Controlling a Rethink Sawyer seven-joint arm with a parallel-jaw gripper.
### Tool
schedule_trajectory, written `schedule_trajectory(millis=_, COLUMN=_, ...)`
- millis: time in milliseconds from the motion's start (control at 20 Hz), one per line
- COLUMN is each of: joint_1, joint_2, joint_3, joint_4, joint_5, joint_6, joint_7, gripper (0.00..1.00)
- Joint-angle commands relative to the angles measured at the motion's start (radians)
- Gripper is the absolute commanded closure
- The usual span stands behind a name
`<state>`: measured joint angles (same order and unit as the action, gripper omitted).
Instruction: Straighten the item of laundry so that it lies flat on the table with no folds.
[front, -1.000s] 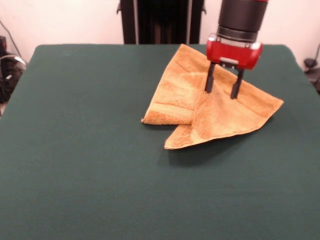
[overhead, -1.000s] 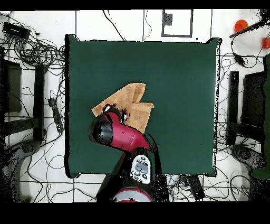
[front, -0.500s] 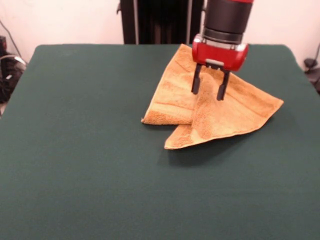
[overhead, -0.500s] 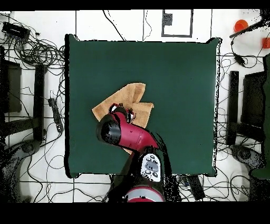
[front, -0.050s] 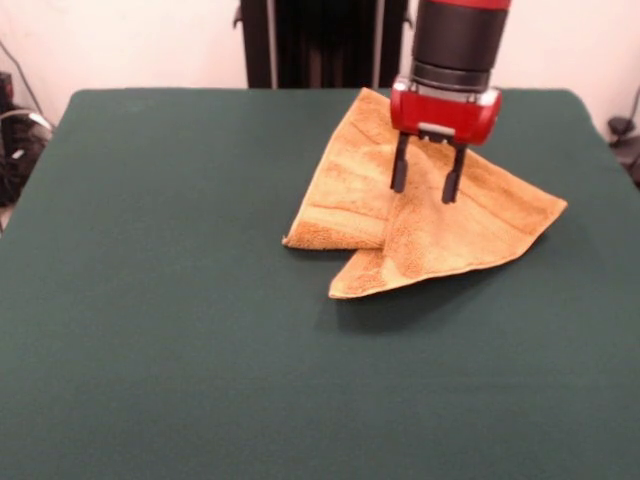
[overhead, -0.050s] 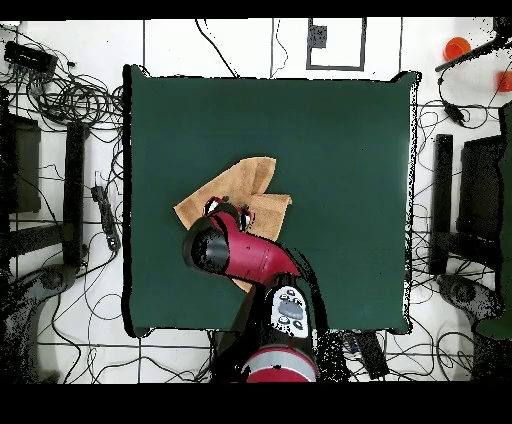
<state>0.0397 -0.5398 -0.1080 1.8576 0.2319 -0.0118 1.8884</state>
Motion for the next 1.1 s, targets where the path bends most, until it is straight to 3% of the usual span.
schedule_trajectory(millis=50, joint_1=-0.016, joint_2=-0.01, joint_3=0.142, joint_4=-0.039, joint_5=-0.041, joint_6=0.13, joint_7=0.075, gripper=0.0)
schedule_trajectory(millis=650, joint_1=-0.157, joint_2=-0.02, joint_3=0.262, joint_4=-0.022, joint_5=-0.131, joint_6=0.117, joint_7=0.045, gripper=0.0)
schedule_trajectory(millis=1100, joint_1=-0.183, joint_2=-0.05, joint_3=0.285, joint_4=-0.031, joint_5=-0.174, joint_6=0.193, joint_7=0.037, gripper=0.0)
